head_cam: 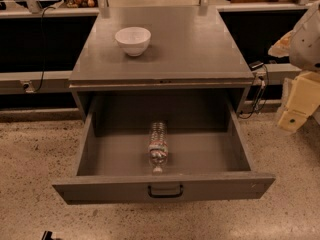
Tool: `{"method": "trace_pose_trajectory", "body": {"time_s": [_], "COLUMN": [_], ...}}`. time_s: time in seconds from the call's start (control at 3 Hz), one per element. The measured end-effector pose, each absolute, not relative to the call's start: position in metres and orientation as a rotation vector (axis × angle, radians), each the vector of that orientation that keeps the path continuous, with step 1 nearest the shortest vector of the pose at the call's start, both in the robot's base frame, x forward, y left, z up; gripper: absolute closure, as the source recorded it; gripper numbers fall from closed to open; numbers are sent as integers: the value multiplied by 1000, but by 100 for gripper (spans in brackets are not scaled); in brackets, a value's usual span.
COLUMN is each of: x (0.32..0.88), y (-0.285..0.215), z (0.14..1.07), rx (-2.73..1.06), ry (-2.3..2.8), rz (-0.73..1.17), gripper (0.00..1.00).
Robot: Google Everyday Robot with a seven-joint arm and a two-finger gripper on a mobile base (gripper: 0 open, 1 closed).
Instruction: Pick water bottle from top drawer and place on counter
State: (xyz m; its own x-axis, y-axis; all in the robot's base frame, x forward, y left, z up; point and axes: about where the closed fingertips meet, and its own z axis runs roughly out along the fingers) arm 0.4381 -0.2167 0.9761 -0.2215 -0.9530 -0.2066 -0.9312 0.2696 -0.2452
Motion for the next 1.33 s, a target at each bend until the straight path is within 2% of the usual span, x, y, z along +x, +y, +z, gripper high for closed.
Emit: {"method": "trace_pose_trajectory", "body": {"time_s": [0.33,0.67,1.0,1.33], "x": [438,454,468,469], "y": [-217,-193,-138,-135], "z": [976,948,888,886], "rx": [-1725,-1944,-2351,-2426], "ry": [2232,2161,1907,1803], "rz": [-98,-111,-38,-47], "gripper": [0,0,0,0]}}
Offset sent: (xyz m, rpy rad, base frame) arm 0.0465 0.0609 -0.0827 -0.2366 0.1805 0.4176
